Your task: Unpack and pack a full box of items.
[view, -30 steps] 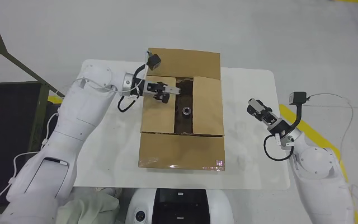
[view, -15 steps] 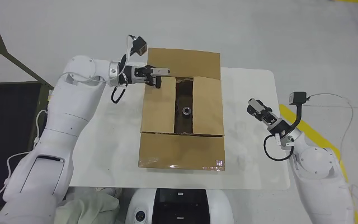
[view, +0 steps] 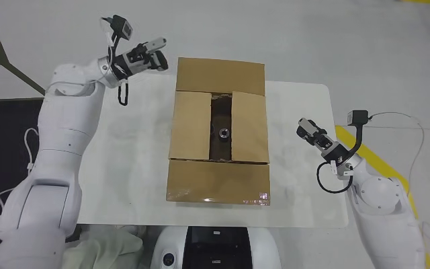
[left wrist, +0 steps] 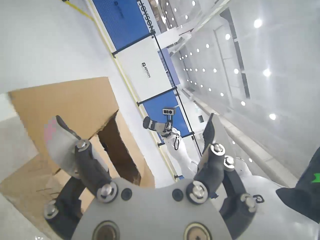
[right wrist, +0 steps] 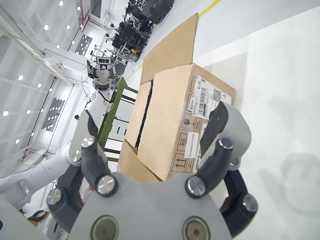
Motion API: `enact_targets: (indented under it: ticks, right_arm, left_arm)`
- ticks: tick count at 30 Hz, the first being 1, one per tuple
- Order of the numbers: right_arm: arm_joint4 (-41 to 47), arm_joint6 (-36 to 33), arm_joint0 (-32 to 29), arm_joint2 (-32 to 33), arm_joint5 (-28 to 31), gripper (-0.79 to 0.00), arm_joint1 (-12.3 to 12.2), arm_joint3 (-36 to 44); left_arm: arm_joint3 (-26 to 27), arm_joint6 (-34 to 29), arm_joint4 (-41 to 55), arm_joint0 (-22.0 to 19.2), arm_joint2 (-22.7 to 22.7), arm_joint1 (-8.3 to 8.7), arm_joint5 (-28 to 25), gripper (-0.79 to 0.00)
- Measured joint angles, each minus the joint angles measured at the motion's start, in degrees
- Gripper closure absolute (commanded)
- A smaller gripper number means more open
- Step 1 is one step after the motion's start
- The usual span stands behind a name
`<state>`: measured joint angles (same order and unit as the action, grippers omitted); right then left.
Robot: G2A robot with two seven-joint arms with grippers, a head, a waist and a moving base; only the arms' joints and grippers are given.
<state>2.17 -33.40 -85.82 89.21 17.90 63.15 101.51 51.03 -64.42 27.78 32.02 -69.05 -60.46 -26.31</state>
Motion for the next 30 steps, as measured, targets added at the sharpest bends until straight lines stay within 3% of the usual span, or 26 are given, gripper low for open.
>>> enact_targets:
  ticks: [9,14,20,24,30]
  right_arm:
    - [0.0,0.0,0.0,0.0,0.0,-0.785,0.0,0.0]
    - [0.0,0.0,0.0,0.0,0.0,-0.785,0.0,0.0]
    - [0.0,0.0,0.0,0.0,0.0,-0.785,0.0,0.0]
    - [0.0,0.0,0.0,0.0,0.0,-0.785,0.0,0.0]
    - [0.0,0.0,0.0,0.0,0.0,-0.785,0.0,0.0]
  left_arm:
    - [-12.7,6.5,-4.2,-4.9,5.2,-2.54,-5.3,-0.785]
    - [-17.3,12.8,-12.8,-7.4,9.3,-4.08,-9.6,-0.785]
    - [-21.8,16.6,-15.9,-9.2,13.2,-6.57,-9.0,-0.785]
    - [-24.6,17.8,-15.9,-10.3,14.9,-8.27,-8.2,-0.785]
    - [-27.8,14.5,-12.4,-12.0,16.1,-10.61,-8.3,-0.785]
